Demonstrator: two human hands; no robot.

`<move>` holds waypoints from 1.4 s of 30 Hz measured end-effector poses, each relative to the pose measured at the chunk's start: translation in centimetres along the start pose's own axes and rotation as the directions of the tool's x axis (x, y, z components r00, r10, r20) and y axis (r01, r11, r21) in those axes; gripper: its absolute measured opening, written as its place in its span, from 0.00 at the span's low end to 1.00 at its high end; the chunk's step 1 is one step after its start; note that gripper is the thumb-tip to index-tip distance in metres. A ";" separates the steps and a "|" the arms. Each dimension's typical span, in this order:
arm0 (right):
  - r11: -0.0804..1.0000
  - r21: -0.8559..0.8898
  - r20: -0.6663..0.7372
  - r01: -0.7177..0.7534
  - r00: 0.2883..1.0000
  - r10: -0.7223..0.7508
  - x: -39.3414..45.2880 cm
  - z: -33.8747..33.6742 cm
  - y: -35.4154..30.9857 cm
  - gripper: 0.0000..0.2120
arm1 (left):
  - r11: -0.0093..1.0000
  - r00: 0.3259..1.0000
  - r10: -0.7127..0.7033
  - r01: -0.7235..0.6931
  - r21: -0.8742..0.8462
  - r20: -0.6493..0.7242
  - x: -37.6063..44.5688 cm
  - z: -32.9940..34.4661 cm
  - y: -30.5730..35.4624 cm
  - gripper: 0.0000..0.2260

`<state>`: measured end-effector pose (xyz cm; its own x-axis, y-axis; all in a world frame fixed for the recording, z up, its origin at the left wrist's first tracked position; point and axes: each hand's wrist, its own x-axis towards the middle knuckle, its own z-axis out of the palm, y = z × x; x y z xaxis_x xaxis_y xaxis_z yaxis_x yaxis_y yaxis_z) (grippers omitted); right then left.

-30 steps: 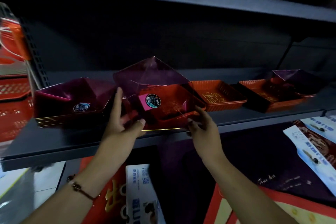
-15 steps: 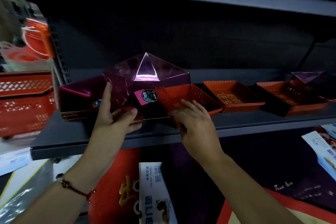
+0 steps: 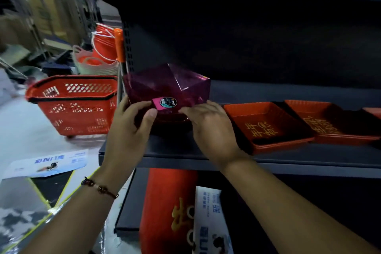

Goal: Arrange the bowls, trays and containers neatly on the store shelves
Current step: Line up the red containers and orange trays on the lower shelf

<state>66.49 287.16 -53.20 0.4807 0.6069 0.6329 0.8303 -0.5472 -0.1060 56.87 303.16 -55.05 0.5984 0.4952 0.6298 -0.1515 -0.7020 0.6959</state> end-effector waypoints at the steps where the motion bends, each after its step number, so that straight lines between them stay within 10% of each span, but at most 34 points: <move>1: 1.000 -0.006 0.059 0.002 0.998 -0.002 0.4 0.7 -0.2 0.21 | 0.999 1.000 -0.025 0.025 0.037 0.001 0.2 0.0 -0.8 0.09; 7: 1.000 -0.003 0.364 0.007 0.931 -0.005 0.6 2.3 -0.6 0.22 | 0.944 0.973 -0.195 0.153 0.291 0.121 0.7 0.9 -3.4 0.15; 15: 0.989 -0.147 0.463 -0.023 0.882 0.089 -3.3 -4.0 4.0 0.30 | 0.879 0.870 0.068 -0.284 0.383 0.489 0.0 6.4 5.1 0.28; 20: 0.913 -0.341 0.382 -0.225 0.854 0.353 -9.8 -13.8 14.2 0.27 | 0.843 0.662 0.228 -0.501 0.196 0.714 -0.9 14.4 14.2 0.28; 29: 0.582 -0.372 0.133 -0.723 0.579 0.804 -21.0 -30.0 30.9 0.24 | 0.711 0.316 0.470 -0.689 -0.141 0.824 -4.4 33.7 35.5 0.30; 42: 0.465 -0.510 0.062 -0.723 0.508 0.859 -27.5 -31.4 56.2 0.34 | 0.673 0.251 0.503 -0.715 -0.192 0.827 -8.6 53.5 43.0 0.28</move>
<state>91.07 221.65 -52.50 0.9751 -0.1255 0.1828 -0.1054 -0.9877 -0.1158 87.34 241.34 -49.00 0.7246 -0.6521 0.2229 -0.6807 -0.7277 0.0843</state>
